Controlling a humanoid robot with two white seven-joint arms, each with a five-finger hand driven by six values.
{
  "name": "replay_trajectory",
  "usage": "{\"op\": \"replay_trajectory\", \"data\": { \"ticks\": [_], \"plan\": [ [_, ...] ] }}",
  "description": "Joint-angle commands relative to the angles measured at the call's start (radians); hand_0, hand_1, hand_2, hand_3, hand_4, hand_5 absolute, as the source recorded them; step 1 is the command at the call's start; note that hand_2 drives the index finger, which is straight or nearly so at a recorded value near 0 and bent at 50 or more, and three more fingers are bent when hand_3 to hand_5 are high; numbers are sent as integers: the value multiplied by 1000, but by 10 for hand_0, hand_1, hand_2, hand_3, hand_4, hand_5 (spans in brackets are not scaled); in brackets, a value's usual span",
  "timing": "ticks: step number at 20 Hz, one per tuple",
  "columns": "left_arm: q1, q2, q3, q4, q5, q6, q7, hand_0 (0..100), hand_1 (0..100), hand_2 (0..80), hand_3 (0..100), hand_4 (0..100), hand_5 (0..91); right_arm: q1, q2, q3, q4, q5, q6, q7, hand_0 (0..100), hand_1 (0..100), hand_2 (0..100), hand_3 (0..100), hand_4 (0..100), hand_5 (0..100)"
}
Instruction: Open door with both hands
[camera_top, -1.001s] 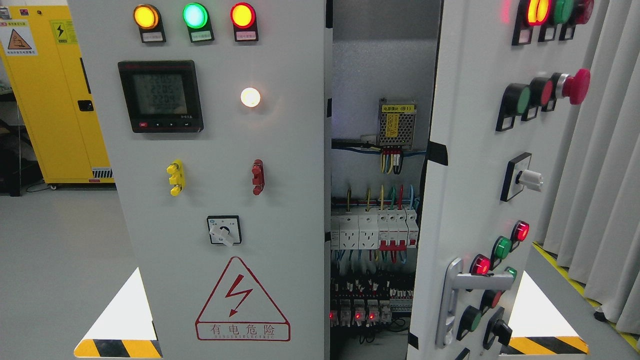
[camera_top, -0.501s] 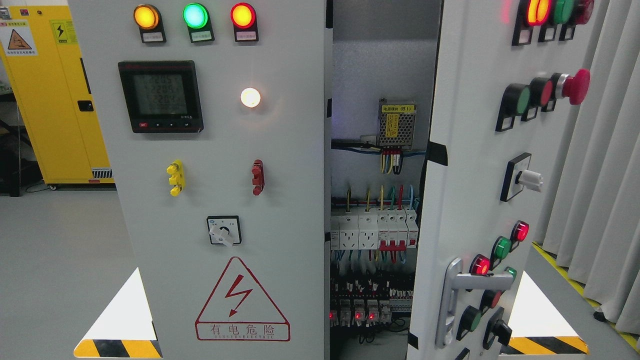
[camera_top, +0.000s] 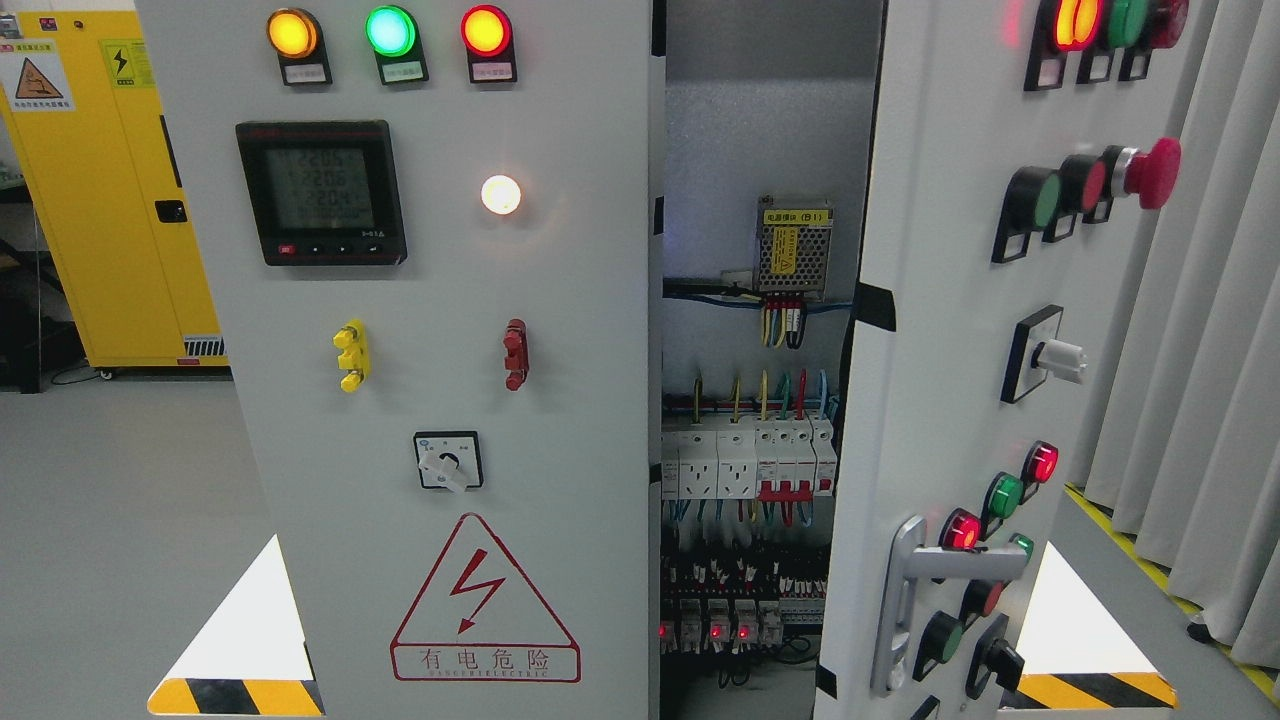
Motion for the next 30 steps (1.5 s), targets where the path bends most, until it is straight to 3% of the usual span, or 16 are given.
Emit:
{"op": "replay_trajectory", "data": {
  "ticks": [1, 3, 7, 9, 12, 16, 22, 25, 30],
  "plan": [
    [-30, 209, -67, -480, 224, 131, -1, 120, 556, 0, 0, 0, 0, -26, 4, 0, 0, 0, -1, 2, 0, 500, 40, 0, 0, 0],
    [-65, 217, -69, -500, 256, 194, -4, 120, 556, 0, 0, 0, 0, -26, 4, 0, -1, 0, -1, 1, 0, 500, 40, 0, 0, 0],
    [-141, 211, -69, -508, 258, 204, -93, 120, 556, 0, 0, 0, 0, -26, 7, 0, -3, 0, -1, 2, 0, 500, 40, 0, 0, 0],
    [-204, 213, -84, -508, 282, 250, -93, 120, 556, 0, 0, 0, 0, -26, 7, 0, -3, 0, -1, 2, 0, 500, 40, 0, 0, 0],
    [-356, 209, -107, -506, 377, 357, -91, 120, 556, 0, 0, 0, 0, -26, 7, 0, -1, 0, 0, 1, 0, 500, 40, 0, 0, 0],
    [-519, 200, -107, -503, 402, 466, -91, 120, 556, 0, 0, 0, 0, -26, 6, 0, 0, 0, -1, 2, 0, 500, 40, 0, 0, 0],
    [-793, 75, -101, -469, 451, 645, -38, 120, 556, 0, 0, 0, 0, -26, 7, 0, 2, 0, 0, 1, 0, 500, 40, 0, 0, 0],
    [-852, -4, -90, -440, 470, 754, -33, 120, 556, 0, 0, 0, 0, -26, 9, 0, 2, 0, 2, 1, 0, 500, 40, 0, 0, 0],
    [-956, -62, -93, -344, 502, 775, -21, 120, 556, 0, 0, 0, 0, -26, 7, 0, 2, 0, 3, -1, 0, 500, 40, 0, 0, 0]
  ]
}}
